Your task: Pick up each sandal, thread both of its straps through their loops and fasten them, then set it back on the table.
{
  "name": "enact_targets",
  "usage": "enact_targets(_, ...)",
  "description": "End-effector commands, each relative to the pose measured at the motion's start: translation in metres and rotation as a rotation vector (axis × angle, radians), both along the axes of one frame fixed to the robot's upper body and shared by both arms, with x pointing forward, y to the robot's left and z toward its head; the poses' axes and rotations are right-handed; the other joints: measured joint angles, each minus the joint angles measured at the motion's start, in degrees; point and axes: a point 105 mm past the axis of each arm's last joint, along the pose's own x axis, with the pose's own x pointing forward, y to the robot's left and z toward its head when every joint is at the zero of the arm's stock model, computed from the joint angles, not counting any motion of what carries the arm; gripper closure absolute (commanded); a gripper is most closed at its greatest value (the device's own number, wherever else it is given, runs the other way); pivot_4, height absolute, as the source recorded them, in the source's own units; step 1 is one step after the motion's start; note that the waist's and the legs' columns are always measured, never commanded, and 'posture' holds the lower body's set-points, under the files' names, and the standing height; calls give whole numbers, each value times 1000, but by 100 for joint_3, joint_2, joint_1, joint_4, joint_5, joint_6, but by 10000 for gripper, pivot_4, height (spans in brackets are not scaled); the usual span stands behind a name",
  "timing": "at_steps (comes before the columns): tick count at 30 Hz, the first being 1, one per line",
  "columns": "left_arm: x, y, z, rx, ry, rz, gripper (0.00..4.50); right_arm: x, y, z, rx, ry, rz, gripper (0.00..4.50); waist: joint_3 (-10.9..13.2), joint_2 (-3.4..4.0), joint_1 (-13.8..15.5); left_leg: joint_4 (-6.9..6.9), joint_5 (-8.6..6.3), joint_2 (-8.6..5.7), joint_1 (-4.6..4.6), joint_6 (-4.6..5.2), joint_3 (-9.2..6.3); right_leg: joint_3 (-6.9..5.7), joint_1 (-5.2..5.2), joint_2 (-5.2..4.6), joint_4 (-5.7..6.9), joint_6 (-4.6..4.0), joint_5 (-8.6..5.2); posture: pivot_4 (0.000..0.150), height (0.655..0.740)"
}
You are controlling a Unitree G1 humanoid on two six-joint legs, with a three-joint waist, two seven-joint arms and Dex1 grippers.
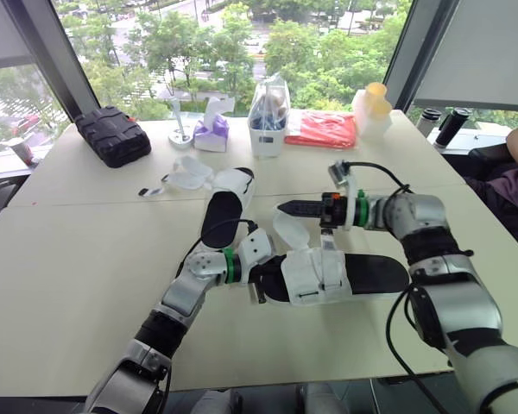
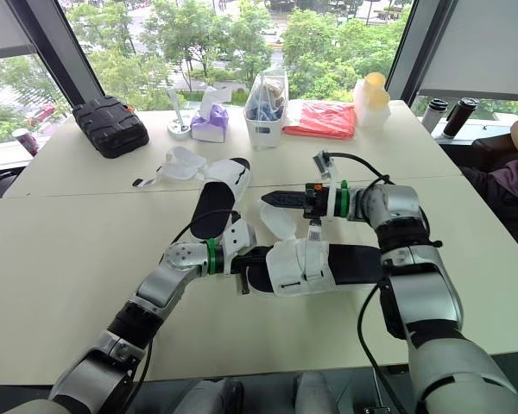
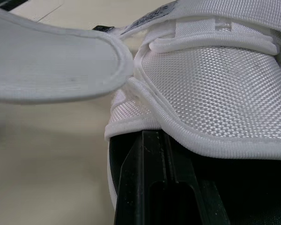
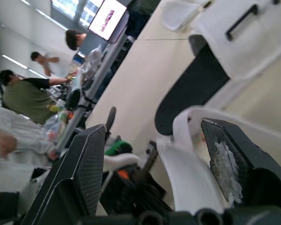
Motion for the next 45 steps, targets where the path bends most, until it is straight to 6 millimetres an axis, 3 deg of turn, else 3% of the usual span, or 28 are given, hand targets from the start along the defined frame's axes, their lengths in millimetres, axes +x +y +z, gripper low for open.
enact_targets(1, -3, -3, 0, -5, -4, 5, 45000, 13, 7, 7, -21, -21, -40, 10648, 0, 0, -23, 0, 1, 0, -1, -1, -1, 0, -1, 0, 0, 0, 0, 1500, 7400)
enact_targets(5, -3, 0, 0, -10, -2, 23, 45000, 14, 3, -9, -147, -52, -14, 10648, 0, 1, -33, 0, 1, -2, -2, -2, -3, 0, -1, 0, 2, -1, 0, 1500, 7400)
enact_targets(13, -5, -3, -2, -20, 2, 30, 45000, 13, 2, -1, -139, -71, 25, 10648, -1, 3, -69, 0, 3, -2, -2, -6, 0, 1, -7, 0, 9, 0, 0, 1500, 7400)
enact_targets(16, -4, -5, -1, -23, 0, 28, 45000, 20, 7, 12, -43, -45, -39, 18459, 0, 4, -67, 0, 4, -2, -2, -7, -1, 1, -8, 0, 10, -1, 1, 1500, 7400)
enact_targets(19, -4, -6, -1, -24, -3, 28, 45000, 27, 9, 21, 37, -23, -104, 32621, 0, 4, -52, 0, 4, -2, -2, -8, -2, 2, -8, 0, 10, -2, 1, 1500, 7400)
enact_targets(28, -4, -4, -2, -22, -5, 35, 45000, 37, 11, 30, 122, -14, -192, 32621, 0, 4, -62, 0, 4, -2, -3, -8, -1, 4, -8, 0, 11, -3, 2, 1500, 7400)
enact_targets(32, -4, -4, -3, -23, -1, 37, 45000, 38, 11, 30, 121, -21, -194, 44598, 0, 4, -67, 0, 4, -2, -3, -8, 0, 4, -8, 0, 12, -3, 2, 1500, 7400)
enact_targets(35, -4, -5, -3, -25, 3, 37, 45000, 42, 8, 33, 130, -56, -231, 44598, 0, 5, -69, 0, 4, -2, -3, -8, 0, 4, -9, 0, 12, -3, 2, 1500, 7400)
enact_targets(40, -5, -6, -4, -24, 8, 31, 45000, 42, 4, 45, 53, -246, -191, 44598, 1, 7, -77, 0, 4, -2, -3, -9, 1, 5, -9, 0, 13, -3, 2, 1500, 7400)
enact_targets(45, -6, -4, -5, -13, 10, 24, 45000, 33, -5, 53, -87, -583, -126, 44598, 1, 7, -83, 0, 6, -2, -4, -11, 2, 4, -11, 1, 13, -2, 2, 1500, 7400)
